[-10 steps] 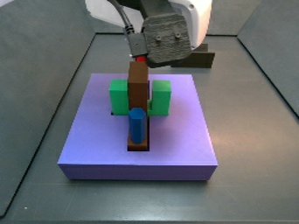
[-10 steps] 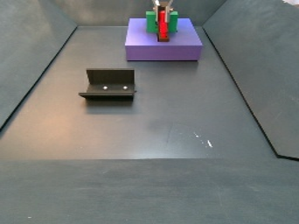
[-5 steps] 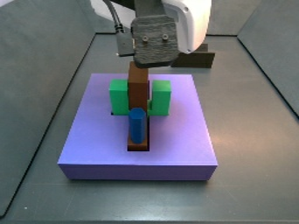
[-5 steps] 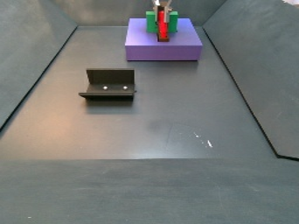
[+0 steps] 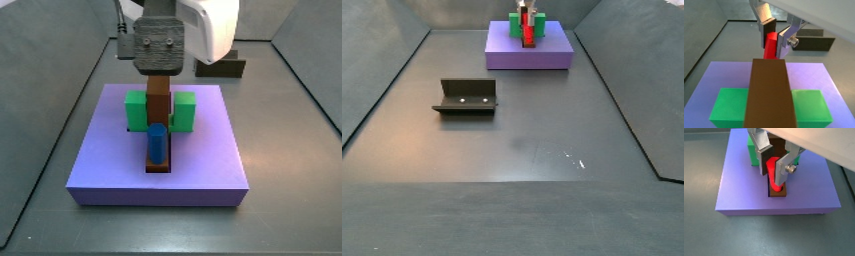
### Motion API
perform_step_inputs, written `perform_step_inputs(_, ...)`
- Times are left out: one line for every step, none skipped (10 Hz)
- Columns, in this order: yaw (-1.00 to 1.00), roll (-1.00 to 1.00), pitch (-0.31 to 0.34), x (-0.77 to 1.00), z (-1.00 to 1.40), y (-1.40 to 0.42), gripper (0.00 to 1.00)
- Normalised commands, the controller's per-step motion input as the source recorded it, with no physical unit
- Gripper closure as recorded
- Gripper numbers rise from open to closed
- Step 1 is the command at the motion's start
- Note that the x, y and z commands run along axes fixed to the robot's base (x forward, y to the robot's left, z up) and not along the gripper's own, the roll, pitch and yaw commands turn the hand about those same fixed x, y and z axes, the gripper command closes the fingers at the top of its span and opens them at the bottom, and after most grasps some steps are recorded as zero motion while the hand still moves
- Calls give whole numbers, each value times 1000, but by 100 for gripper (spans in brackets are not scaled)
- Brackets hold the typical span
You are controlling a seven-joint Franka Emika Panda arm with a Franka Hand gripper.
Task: Pick up the red object. Move up. Move to above the board. Insert the red object.
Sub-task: Insert the red object.
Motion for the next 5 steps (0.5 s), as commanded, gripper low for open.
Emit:
perform_step_inputs(-454, 90, 99, -86, 86, 0, 100)
perform_step_inputs(-469, 77, 66, -100, 109, 0, 100)
perform_step_inputs(-466, 57, 51, -54, 103, 0, 100)
perform_step_inputs(-437, 44, 59, -26, 151, 0, 100)
perform_step_inputs(-280, 0, 16, 0, 0, 23, 100)
